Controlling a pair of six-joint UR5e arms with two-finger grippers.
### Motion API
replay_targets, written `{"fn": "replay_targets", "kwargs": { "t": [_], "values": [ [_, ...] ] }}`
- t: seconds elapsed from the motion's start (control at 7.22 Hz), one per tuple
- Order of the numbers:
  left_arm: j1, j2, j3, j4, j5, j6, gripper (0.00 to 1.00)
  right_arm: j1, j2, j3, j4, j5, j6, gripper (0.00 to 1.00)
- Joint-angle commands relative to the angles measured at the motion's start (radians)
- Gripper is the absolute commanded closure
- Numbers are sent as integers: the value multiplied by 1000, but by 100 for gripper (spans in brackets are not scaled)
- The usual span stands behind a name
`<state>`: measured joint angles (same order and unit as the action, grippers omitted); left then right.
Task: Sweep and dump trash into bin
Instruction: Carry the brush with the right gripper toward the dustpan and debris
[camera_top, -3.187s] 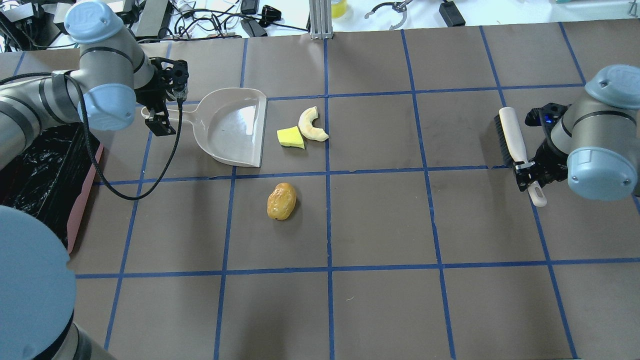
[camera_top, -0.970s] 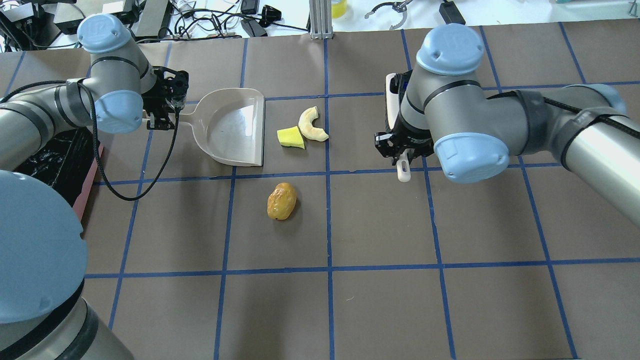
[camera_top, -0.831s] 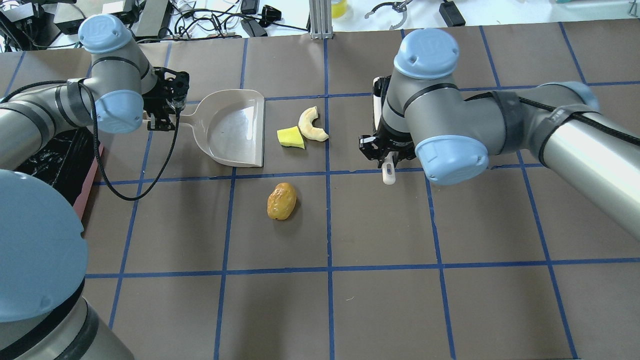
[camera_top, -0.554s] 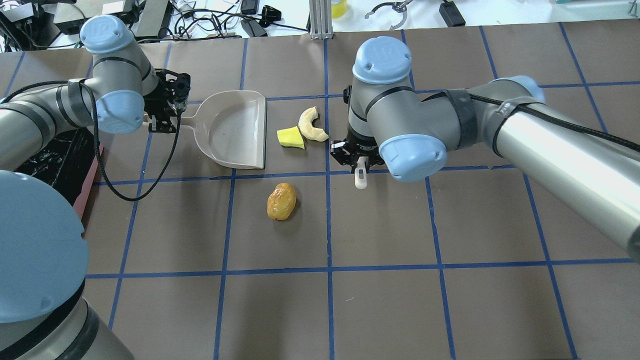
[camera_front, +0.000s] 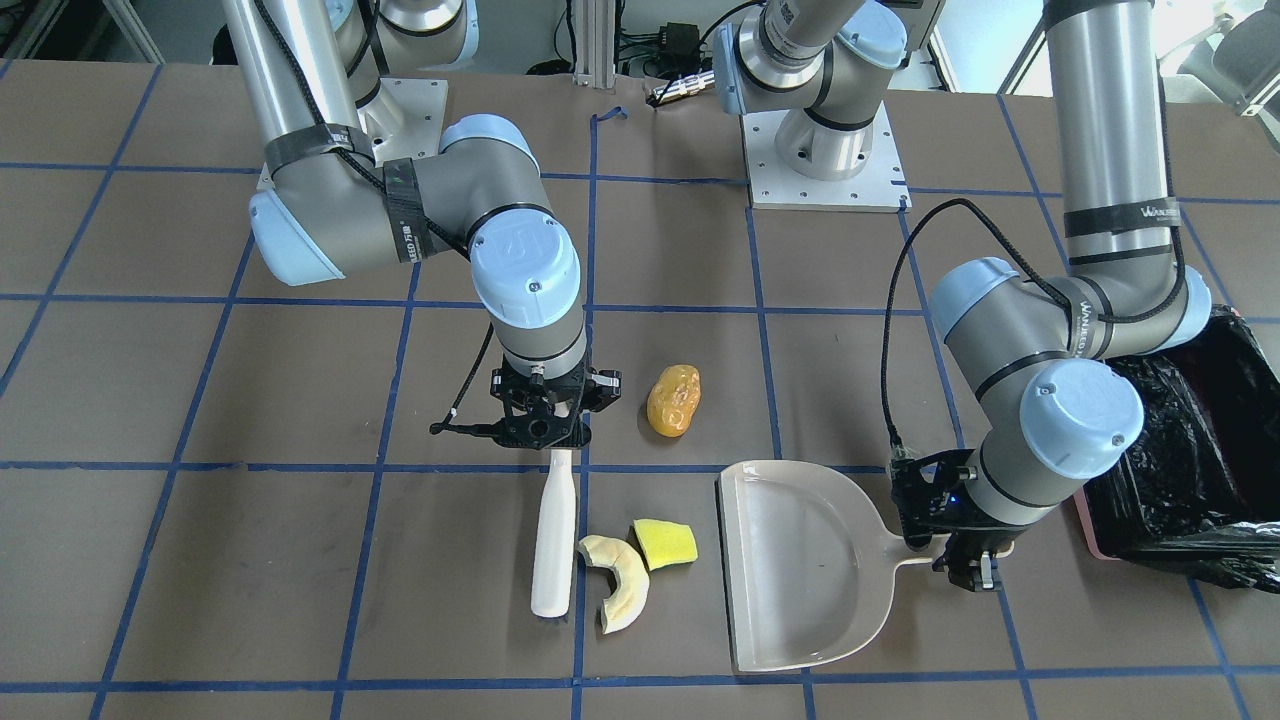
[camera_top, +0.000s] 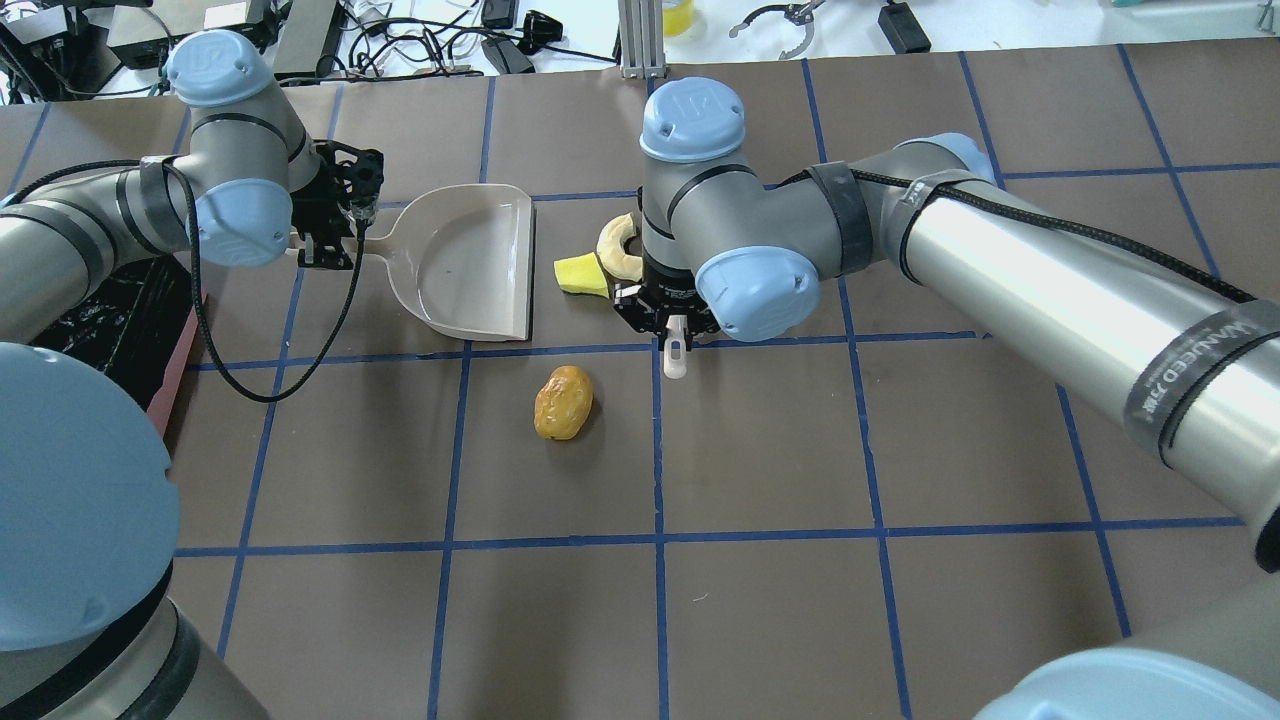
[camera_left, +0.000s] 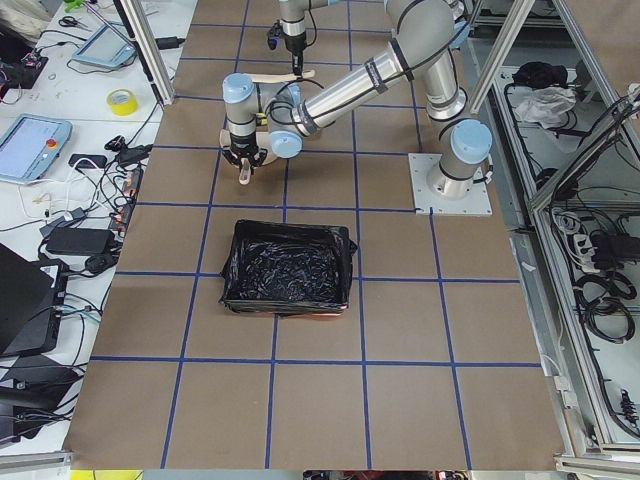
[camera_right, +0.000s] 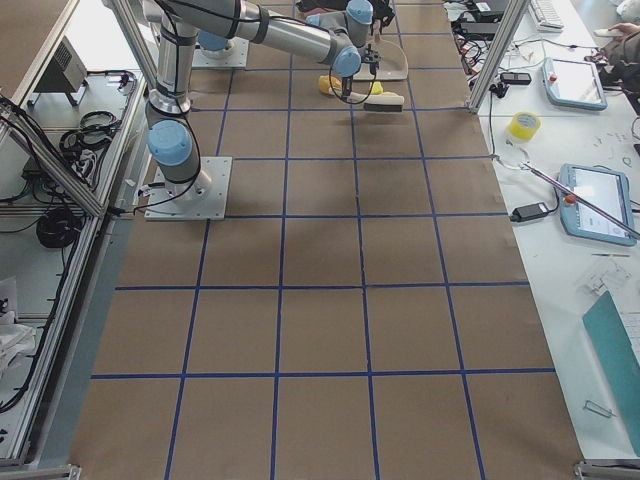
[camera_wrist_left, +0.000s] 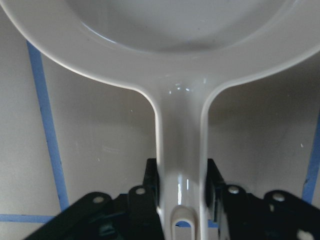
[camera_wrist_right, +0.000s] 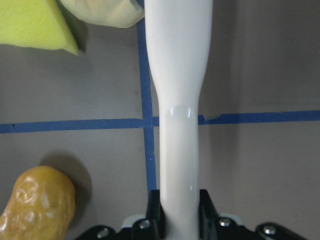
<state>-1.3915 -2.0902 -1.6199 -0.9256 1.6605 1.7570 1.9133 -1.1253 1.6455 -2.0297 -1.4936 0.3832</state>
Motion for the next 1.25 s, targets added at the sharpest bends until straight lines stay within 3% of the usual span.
{"fn": "replay_targets", "kwargs": {
  "t": [0.0, 0.42, 1.11],
  "values": [
    [-24, 2, 0, -7, 51, -36, 100, 15, 50, -12, -59, 33, 67, 93],
    [-40, 2, 0, -9, 70, -51, 100, 74, 99, -77, -109, 131, 173, 94],
    [-41, 4, 5, -10, 70, -53, 100, 251, 208, -268, -113, 144, 446, 93]
  ]
}}
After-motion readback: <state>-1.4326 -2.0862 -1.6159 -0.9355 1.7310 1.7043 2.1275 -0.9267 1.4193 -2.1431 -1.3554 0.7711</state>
